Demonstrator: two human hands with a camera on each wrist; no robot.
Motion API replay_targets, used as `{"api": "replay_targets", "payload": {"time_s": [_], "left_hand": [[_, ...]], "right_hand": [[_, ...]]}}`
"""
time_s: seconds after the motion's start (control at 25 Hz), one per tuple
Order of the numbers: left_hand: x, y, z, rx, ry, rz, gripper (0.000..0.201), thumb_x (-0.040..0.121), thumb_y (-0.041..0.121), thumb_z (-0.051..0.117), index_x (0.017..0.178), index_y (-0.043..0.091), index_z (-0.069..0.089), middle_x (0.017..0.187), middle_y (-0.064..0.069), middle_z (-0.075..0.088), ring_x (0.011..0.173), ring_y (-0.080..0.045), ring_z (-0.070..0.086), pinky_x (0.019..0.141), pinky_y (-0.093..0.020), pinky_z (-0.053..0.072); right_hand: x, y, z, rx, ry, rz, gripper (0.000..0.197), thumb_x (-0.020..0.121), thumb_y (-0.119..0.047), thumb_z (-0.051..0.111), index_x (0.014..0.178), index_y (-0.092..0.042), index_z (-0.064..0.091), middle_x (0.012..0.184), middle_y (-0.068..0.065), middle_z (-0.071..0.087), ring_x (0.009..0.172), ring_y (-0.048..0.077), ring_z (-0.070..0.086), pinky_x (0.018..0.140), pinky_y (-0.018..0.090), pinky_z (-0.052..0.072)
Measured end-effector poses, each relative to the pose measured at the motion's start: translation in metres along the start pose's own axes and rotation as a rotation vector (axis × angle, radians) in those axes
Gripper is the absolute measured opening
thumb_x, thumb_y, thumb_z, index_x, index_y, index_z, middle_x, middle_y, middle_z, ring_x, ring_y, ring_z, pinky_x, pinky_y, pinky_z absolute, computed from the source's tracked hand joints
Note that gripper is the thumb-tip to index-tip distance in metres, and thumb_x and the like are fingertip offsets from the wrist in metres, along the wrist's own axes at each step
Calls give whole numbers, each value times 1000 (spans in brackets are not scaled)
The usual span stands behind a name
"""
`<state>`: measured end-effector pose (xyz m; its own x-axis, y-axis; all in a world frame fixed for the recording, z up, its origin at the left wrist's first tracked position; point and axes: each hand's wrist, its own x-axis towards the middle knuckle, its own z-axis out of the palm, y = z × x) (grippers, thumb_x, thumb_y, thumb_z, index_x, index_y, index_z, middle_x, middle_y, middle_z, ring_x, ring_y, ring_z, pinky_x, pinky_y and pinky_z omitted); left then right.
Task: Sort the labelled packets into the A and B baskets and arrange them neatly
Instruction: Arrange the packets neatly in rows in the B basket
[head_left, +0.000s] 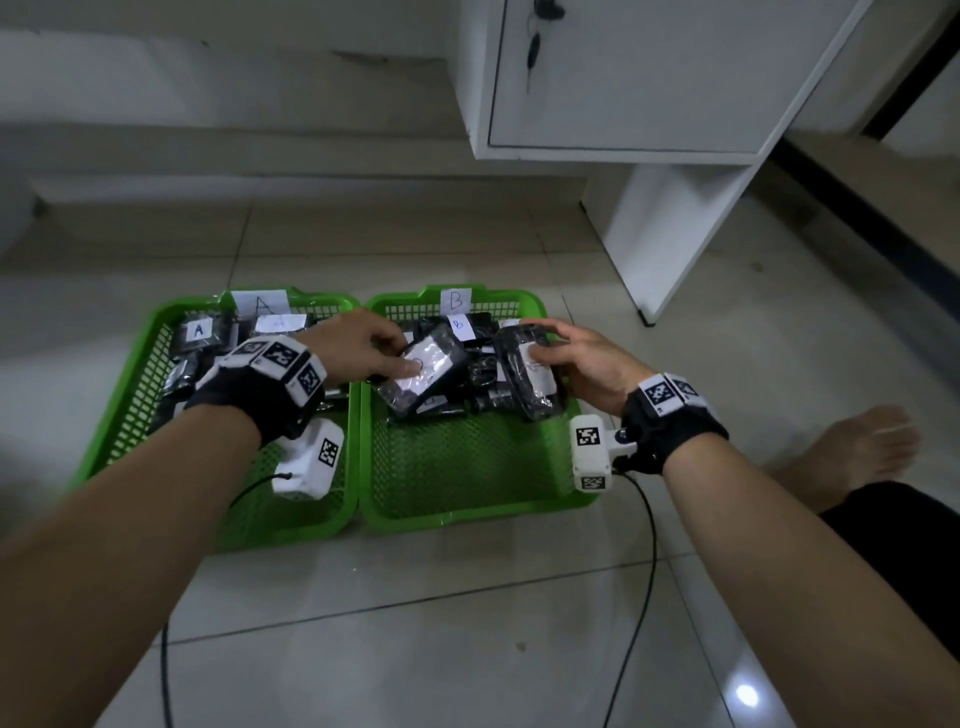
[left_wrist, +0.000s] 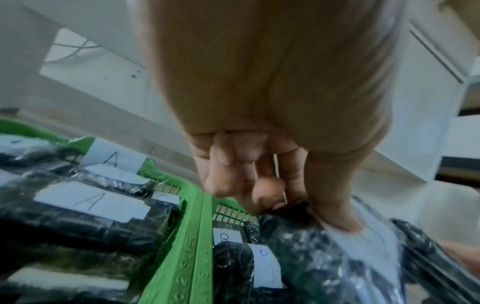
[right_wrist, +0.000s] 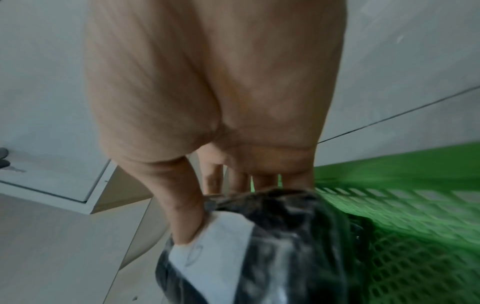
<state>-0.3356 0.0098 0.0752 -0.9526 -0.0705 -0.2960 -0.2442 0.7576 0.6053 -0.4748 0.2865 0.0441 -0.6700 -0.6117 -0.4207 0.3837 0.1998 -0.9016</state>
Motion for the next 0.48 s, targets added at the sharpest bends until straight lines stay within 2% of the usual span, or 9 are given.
{"api": "replay_targets", "payload": {"time_s": [0.08,0.16,0.24,0.28,0.4,0.48], "left_hand": [[2,-3,-2,-87,57,-19,27,83,47,70,86,20,70,84,1,70,78,-17,64,71,-27,44],[6,-7,-2,-170,102,-26,27,82,48,71,85,21,70,85,1,71,80,-17,66,77,-29,47],[9,-11,-1,-223,159,-25,25,84,44,71,90,20,71,90,0,72,85,-17,67,78,-29,50],[11,-13,0,-271,186,-33,23,87,40,70,92,18,70,92,-2,73,85,-19,68,75,-30,53],[19,-15,1,-557,270,-84,16,96,24,60,106,12,65,101,-13,72,88,-27,72,76,-39,59],[25,-14,-1,-660,344,-130,22,100,20,52,117,9,62,101,-16,70,86,-28,70,79,-42,59]], "right_hand": [[2,-1,5,3,18,4,49,93,-6,64,141,-14,54,124,14,70,102,26,71,82,42,57],[3,-3,11,-72,15,23,57,87,-23,75,138,-7,54,117,12,73,96,24,73,83,41,57],[6,-5,15,-210,60,41,84,61,-37,94,130,-8,55,116,11,73,97,27,74,87,45,59],[7,-6,17,-311,121,31,87,53,-37,97,125,-11,56,114,9,72,97,28,74,87,46,60],[10,-10,20,-658,309,-149,63,58,-35,93,111,-18,62,106,-1,69,94,19,69,82,36,58],[15,-16,21,-882,379,-290,52,62,-34,90,107,-20,69,103,-5,69,94,15,66,82,33,56]]}}
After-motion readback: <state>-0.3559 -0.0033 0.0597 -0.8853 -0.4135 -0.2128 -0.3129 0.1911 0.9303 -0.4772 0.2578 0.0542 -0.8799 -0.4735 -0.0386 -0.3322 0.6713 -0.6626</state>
